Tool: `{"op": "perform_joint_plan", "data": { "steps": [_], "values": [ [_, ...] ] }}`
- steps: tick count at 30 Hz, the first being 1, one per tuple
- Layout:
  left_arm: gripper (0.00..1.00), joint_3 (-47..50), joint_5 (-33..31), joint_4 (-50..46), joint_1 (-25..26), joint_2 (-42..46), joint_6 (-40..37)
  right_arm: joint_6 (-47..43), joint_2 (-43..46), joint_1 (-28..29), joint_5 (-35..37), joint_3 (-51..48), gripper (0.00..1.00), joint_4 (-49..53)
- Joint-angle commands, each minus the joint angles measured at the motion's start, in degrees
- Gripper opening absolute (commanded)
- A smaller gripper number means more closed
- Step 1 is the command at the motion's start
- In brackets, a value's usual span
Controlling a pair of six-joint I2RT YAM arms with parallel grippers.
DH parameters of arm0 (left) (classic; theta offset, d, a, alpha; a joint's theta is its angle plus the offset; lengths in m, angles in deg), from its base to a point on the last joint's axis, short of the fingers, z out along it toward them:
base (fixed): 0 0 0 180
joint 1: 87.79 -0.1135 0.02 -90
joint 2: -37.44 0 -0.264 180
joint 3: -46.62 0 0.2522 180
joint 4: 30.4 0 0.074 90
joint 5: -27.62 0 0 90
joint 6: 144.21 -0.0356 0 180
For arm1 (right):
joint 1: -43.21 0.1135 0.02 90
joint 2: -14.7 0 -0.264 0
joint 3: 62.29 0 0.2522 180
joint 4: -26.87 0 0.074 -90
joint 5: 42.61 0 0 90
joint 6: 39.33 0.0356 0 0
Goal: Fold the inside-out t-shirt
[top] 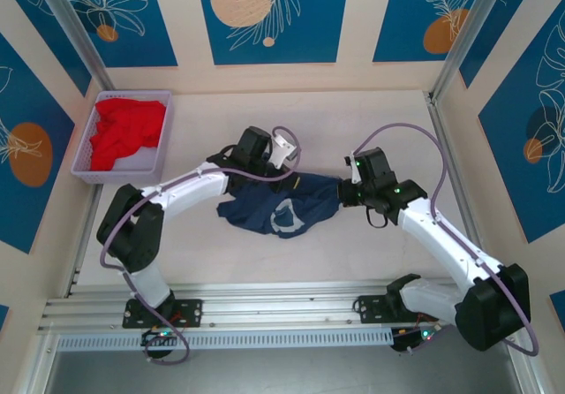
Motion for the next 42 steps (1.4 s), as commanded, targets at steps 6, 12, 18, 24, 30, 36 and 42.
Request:
{"op": "perform_joint_plan", "data": {
  "steps": [6,12,18,24,30,36,42],
  "values": [
    [0.0,-2.3,4.3,-3.7,-0.4,3.3,9.1,-3.8,11.6,12.1,0.4,-2.1,0.41,-8.0],
    [0.0,-4.3,4.9,-5.1,-0.8,3.5,10.1,-1.1,9.0,18.6,-8.7,-9.0,0.41,-21.4],
    [0.0,-5.4,6.6,-5.8,-1.6,4.2,11.1,0.5,-0.8,18.8,-8.5,-12.6,0.45,-35.4],
    [0.0,-5.8,6.8,-6.2,-2.5,4.7,11.3,-2.5,-11.6,17.4,-6.8,-12.2,0.49,-42.0],
    [0.0,-5.9,5.9,-6.0,-4.0,5.4,12.1,-3.1,-16.0,16.2,-7.7,-12.3,0.41,-42.2],
    [0.0,-5.6,4.7,-4.4,-6.3,5.7,14.2,-4.7,-12.4,14.3,-10.5,-11.6,0.05,-38.5],
    [0.0,-4.0,-5.6,-5.0,-9.3,6.1,15.2,-3.4,0.7,9.3,-21.4,-9.7,0.0,-36.7]
  ]
}}
